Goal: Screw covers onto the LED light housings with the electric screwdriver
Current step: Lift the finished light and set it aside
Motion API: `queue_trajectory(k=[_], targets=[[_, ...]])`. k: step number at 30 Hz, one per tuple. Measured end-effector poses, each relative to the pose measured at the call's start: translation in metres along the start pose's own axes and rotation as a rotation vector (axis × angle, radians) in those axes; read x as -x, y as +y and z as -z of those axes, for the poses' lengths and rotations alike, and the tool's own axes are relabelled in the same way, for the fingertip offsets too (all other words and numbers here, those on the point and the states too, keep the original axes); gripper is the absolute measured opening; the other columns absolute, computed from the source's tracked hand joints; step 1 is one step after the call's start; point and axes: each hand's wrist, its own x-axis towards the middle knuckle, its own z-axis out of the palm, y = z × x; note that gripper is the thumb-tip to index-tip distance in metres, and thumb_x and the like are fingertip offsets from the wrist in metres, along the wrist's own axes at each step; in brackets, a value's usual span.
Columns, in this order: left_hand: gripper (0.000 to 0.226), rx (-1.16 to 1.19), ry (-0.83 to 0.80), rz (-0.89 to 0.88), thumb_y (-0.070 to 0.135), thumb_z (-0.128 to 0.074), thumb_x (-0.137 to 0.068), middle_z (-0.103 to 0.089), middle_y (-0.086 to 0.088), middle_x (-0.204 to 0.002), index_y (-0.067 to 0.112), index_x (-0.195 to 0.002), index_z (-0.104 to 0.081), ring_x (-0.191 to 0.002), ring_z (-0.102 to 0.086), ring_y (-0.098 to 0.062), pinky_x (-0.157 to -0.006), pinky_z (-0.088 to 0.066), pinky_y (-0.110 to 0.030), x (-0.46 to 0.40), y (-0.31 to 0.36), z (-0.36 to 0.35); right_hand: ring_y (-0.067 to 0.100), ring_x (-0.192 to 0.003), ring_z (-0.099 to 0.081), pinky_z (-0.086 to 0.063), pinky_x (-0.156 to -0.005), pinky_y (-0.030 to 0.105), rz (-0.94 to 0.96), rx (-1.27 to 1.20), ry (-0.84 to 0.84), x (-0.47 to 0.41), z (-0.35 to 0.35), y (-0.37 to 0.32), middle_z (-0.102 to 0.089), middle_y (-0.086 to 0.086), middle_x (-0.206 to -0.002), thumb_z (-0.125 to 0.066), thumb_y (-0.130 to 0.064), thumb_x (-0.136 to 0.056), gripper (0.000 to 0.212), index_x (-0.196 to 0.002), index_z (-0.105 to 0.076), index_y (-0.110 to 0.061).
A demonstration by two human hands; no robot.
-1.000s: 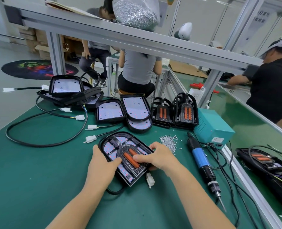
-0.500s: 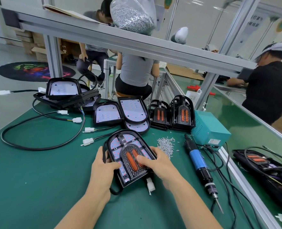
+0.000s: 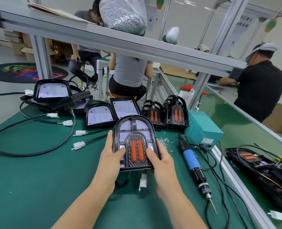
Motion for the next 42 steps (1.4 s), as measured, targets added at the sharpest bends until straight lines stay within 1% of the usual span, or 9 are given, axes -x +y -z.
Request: queue_trajectory(k=[4, 8, 11, 16, 22, 30, 36, 40, 42], targets=[[0.059, -0.024, -0.091, -0.032, 0.011, -0.047, -0.098, -0.056, 0.032, -0.124, 0.047, -0.141, -0.029, -0.109, -0.054, 0.013, -0.078, -0.044, -0.004, 0.002, 0.004, -0.019, 0.018, -0.114, -0.065, -0.046, -0.106, 0.045, 0.041, -0.091, 0.111, 0.003, 0.009, -0.006, -0.071, -0.002, -0.118, -0.054, -0.008, -0.099, 0.031, -0.127, -0.062, -0.019], [0.057, -0.095, -0.132, -0.111, 0.007, -0.041, -0.1, -0.053, 0.02, -0.135, 0.042, -0.145, -0.031, -0.122, -0.051, -0.001, -0.107, -0.039, -0.03, -0.005, 0.014, -0.042, 0.015, -0.108, -0.067, -0.047, -0.105, 0.045, 0.102, -0.125, 0.201, 0.003, 0.018, -0.017, -0.073, -0.006, -0.113, -0.054, -0.008, -0.099, 0.03, -0.124, -0.063, -0.021], [0.057, -0.113, -0.155, -0.16, 0.008, -0.04, -0.1, -0.043, 0.016, -0.145, 0.037, -0.147, -0.028, -0.132, -0.04, -0.003, -0.114, -0.03, -0.034, -0.012, 0.023, -0.06, 0.017, -0.113, -0.065, -0.045, -0.107, 0.046, 0.139, -0.14, 0.253, -0.001, 0.027, -0.029, -0.071, -0.006, -0.117, -0.055, -0.009, -0.099, 0.031, -0.125, -0.062, -0.023], [0.056, -0.091, -0.216, -0.212, 0.008, -0.044, -0.099, -0.044, 0.02, -0.143, 0.033, -0.147, -0.031, -0.126, -0.043, 0.007, -0.106, -0.034, -0.016, -0.019, 0.038, -0.092, 0.016, -0.116, -0.063, -0.05, -0.1, 0.033, 0.241, -0.179, 0.33, -0.006, 0.045, -0.047, -0.069, -0.004, -0.122, -0.053, -0.009, -0.099, 0.035, -0.132, -0.059, -0.021], [0.054, -0.049, -0.315, -0.223, 0.004, -0.046, -0.098, -0.05, 0.011, -0.14, 0.027, -0.145, -0.035, -0.128, -0.047, -0.004, -0.112, -0.035, -0.034, -0.025, 0.043, -0.138, 0.014, -0.107, -0.067, -0.051, -0.099, 0.036, 0.3, -0.171, 0.458, -0.011, 0.077, -0.064, -0.072, -0.003, -0.115, -0.053, -0.009, -0.1, 0.033, -0.129, -0.06, -0.021], [0.056, -0.093, -0.48, -0.178, 0.005, -0.043, -0.098, -0.038, 0.008, -0.15, 0.027, -0.148, -0.031, -0.135, -0.036, -0.007, -0.116, -0.026, -0.033, -0.022, 0.039, -0.205, 0.023, -0.114, -0.063, -0.046, -0.105, 0.048, 0.319, -0.106, 0.673, -0.014, 0.134, -0.08, -0.069, 0.002, -0.12, -0.055, -0.012, -0.099, 0.034, -0.132, -0.058, -0.018], [0.055, -0.104, -0.582, -0.12, 0.009, -0.046, -0.098, -0.044, 0.015, -0.142, 0.026, -0.148, -0.031, -0.118, -0.043, 0.003, -0.082, -0.034, 0.001, -0.017, 0.024, -0.247, 0.014, -0.101, -0.066, -0.052, -0.096, 0.035, 0.328, -0.064, 0.793, -0.01, 0.176, -0.086, -0.07, 0.002, -0.117, -0.053, -0.01, -0.1, 0.031, -0.129, -0.06, -0.014], [0.056, -0.117, -0.629, -0.073, 0.015, -0.047, -0.099, -0.039, 0.01, -0.148, 0.025, -0.15, -0.025, -0.131, -0.041, -0.008, -0.11, -0.031, -0.022, -0.015, 0.014, -0.273, 0.01, -0.093, -0.065, -0.051, -0.085, 0.028, 0.3, -0.055, 0.842, -0.019, 0.202, -0.093, -0.07, -0.002, -0.112, -0.052, -0.012, -0.101, 0.027, -0.126, -0.06, -0.014], [0.059, -0.159, -0.66, -0.06, 0.019, -0.047, -0.1, -0.034, 0.007, -0.151, 0.026, -0.152, -0.019, -0.134, -0.036, -0.009, -0.11, -0.026, -0.024, -0.016, 0.011, -0.284, 0.007, -0.091, -0.064, -0.048, -0.081, 0.027, 0.286, -0.037, 0.863, -0.025, 0.214, -0.095, -0.068, -0.004, -0.11, -0.051, -0.012, -0.101, 0.028, -0.128, -0.059, -0.014]])
